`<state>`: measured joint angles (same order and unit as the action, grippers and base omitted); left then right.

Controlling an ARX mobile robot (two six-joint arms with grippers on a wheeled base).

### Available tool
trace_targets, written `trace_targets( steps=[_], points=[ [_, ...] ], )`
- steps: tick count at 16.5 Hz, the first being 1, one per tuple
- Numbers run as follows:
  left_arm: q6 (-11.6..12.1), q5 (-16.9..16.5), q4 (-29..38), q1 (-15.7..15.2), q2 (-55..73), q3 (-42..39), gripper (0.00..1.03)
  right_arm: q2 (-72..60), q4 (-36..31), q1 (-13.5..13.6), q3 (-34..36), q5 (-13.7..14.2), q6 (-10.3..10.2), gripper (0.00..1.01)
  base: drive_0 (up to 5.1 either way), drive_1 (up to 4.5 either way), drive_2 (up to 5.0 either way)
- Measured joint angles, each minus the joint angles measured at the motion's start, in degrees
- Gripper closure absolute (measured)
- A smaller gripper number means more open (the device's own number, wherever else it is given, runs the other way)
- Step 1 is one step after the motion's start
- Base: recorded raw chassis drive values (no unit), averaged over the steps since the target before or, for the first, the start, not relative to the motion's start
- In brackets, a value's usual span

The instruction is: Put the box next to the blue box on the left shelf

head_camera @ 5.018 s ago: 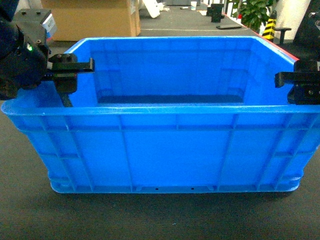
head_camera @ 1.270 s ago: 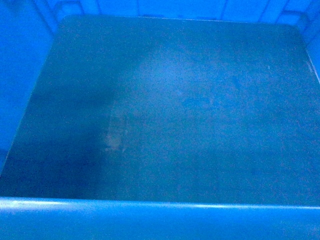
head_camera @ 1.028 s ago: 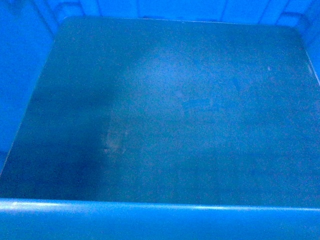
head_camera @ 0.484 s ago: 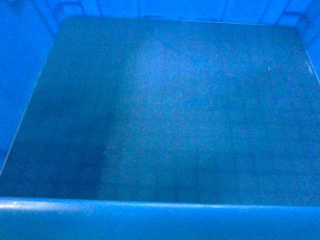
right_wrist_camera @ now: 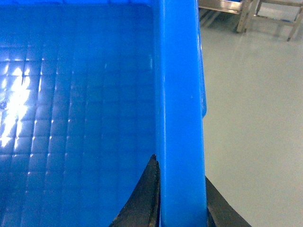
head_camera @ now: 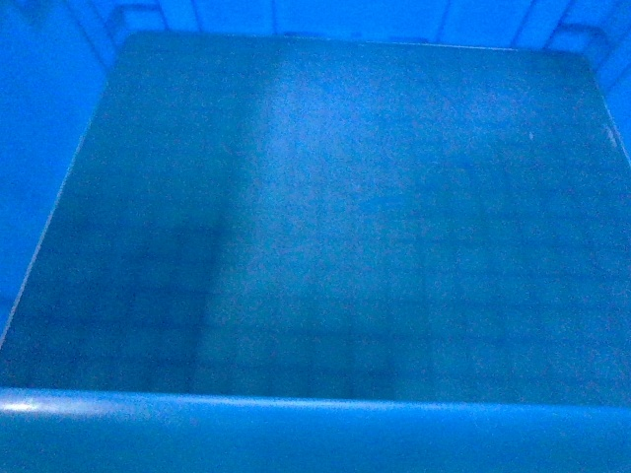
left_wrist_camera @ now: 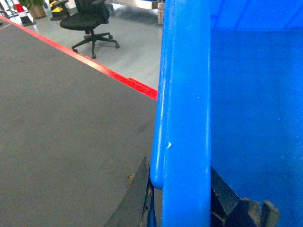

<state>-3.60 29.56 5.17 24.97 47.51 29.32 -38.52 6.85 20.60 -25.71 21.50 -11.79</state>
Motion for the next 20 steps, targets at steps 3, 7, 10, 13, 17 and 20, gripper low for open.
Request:
trace_targets(
  steps=[3,7,10,13,17,20],
  points=[
    [0.0,0.0,0.0,0.0,0.0,0.0,0.85,0.0,0.0,0.0,0.0,0.0,0.0,0.91,-1.7,-1.69,-1.7],
    [0.0,0.0,0.0,0.0,0.0,0.0,0.85,0.0,0.0,0.0,0.0,0.0,0.0,0.91,-1.7,-1.69,-1.7],
    [0.0,0.0,0.0,0.0,0.0,0.0,0.85,0.0,0.0,0.0,0.0,0.0,0.0,0.91,-1.5,-1.51,-1.5],
    [0.0,0.0,0.0,0.0,0.0,0.0,0.85,0.0,0.0,0.0,0.0,0.0,0.0,0.91,-1.5,-1.51,-1.5],
    [0.0,0.0,0.0,0.0,0.0,0.0,0.85,0.0,0.0,0.0,0.0,0.0,0.0,0.91,-1.5,-1.53,-1.5],
    [0.0,0.0,0.0,0.0,0.0,0.0,0.85,0.0,0.0,0.0,0.0,0.0,0.0,0.91,-1.6,-1.58,-1.6]
  ],
)
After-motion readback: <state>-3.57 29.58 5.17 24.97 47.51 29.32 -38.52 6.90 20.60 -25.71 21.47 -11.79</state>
